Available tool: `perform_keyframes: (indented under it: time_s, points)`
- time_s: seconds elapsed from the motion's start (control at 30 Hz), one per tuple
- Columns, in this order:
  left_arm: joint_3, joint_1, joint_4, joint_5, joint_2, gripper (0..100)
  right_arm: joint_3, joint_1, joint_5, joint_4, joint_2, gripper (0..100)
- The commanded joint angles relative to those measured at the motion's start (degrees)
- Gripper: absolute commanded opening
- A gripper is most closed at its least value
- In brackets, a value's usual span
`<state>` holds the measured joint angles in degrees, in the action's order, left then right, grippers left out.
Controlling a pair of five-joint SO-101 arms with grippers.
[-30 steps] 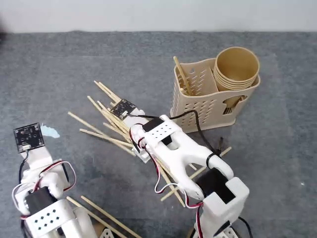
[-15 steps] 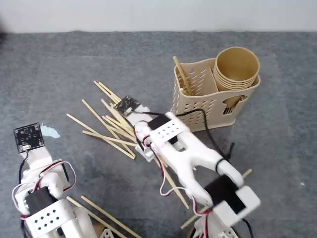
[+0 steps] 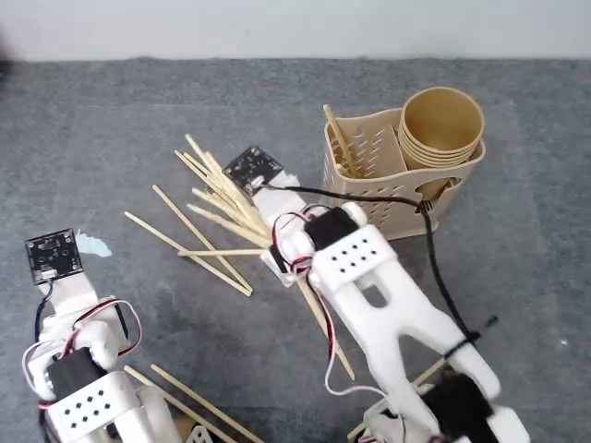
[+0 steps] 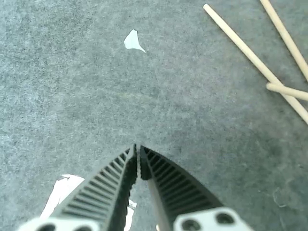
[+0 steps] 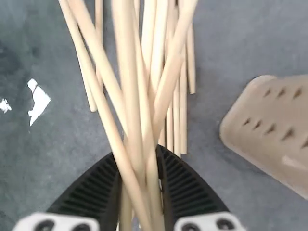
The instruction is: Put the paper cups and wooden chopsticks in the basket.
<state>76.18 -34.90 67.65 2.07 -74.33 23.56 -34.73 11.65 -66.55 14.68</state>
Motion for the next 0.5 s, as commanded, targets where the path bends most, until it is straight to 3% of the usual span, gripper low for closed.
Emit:
perform_keyframes:
  time_s: [0.0,0.47]
  points:
    - [-0.4,0.2,-1.3,-0.3,-0.7,1,-1.1,0.7,-0.6,-0.1,6.1,0.7]
    - [-0.4,0.2,-1.3,-0.3,-0.7,1,-1.3,3.3,-0.8,3.9,16.0,0.7]
